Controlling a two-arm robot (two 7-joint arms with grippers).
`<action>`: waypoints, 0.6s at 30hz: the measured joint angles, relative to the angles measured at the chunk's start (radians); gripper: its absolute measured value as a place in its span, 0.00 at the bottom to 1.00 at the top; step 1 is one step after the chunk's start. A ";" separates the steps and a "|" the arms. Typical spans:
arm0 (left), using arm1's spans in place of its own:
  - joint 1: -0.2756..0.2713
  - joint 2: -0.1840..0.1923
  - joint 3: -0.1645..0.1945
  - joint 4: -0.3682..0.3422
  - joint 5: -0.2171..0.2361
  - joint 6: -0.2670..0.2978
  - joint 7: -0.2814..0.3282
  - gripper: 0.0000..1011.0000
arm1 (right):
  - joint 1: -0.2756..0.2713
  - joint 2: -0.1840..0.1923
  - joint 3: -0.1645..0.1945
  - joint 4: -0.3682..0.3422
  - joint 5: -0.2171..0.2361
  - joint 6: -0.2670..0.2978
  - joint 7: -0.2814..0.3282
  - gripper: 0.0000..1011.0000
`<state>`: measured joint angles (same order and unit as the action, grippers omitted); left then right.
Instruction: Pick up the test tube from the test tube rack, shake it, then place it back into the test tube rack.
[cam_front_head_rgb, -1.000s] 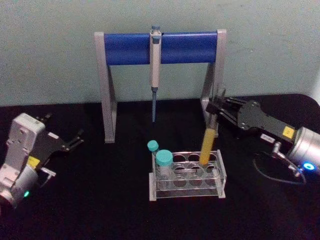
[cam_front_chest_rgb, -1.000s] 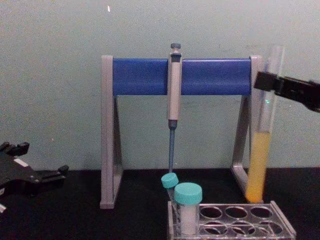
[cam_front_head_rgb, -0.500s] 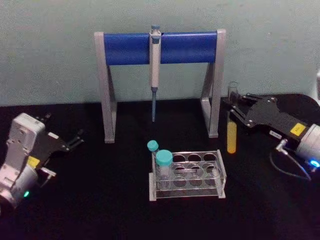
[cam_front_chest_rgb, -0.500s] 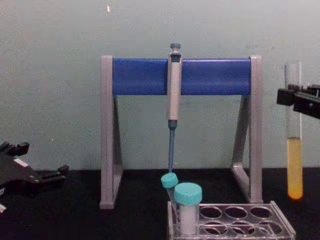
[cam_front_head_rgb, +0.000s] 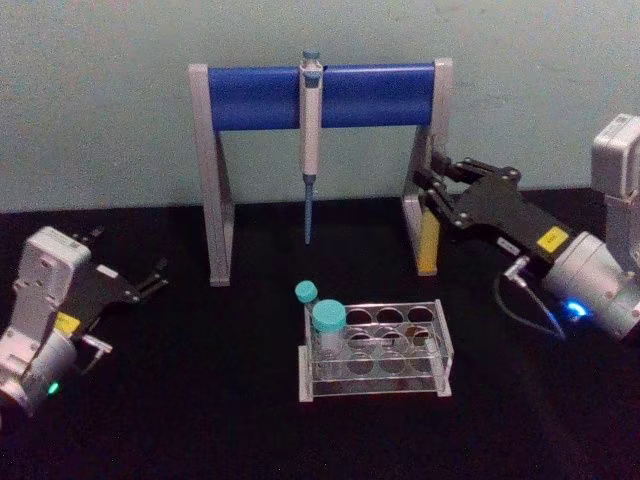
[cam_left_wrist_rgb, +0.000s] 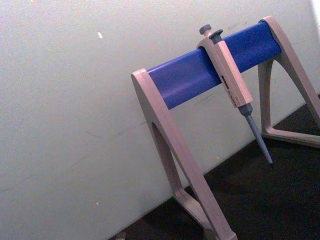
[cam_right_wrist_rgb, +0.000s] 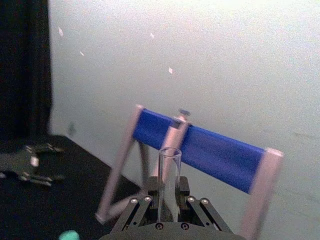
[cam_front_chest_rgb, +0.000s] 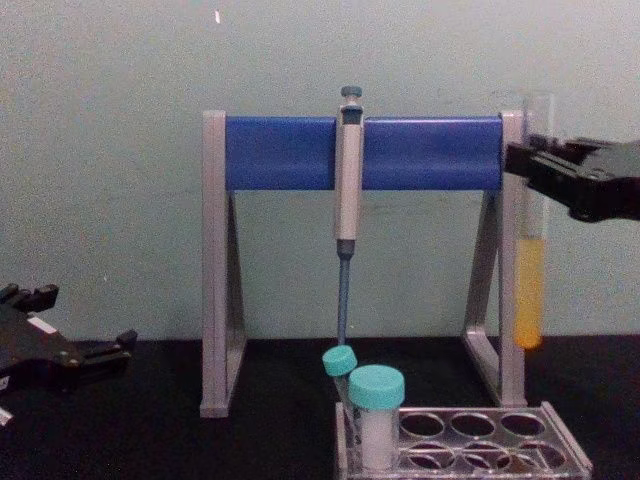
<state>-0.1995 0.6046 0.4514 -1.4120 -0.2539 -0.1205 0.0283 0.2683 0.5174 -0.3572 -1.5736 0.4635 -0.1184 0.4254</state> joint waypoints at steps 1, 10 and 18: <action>0.000 0.000 0.000 0.000 0.000 0.000 0.000 0.99 | 0.004 -0.008 -0.002 0.007 0.007 -0.004 0.011 0.23; 0.000 0.000 0.000 0.000 0.000 0.000 0.000 0.99 | 0.018 -0.047 -0.003 0.050 0.125 -0.022 0.169 0.23; 0.000 0.000 0.000 0.000 0.000 0.000 0.000 0.99 | -0.002 0.001 0.004 0.032 0.184 -0.005 0.232 0.23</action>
<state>-0.1995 0.6046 0.4514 -1.4120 -0.2539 -0.1205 0.0283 0.2665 0.5180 -0.3528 -1.5416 0.6480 -0.1233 0.6573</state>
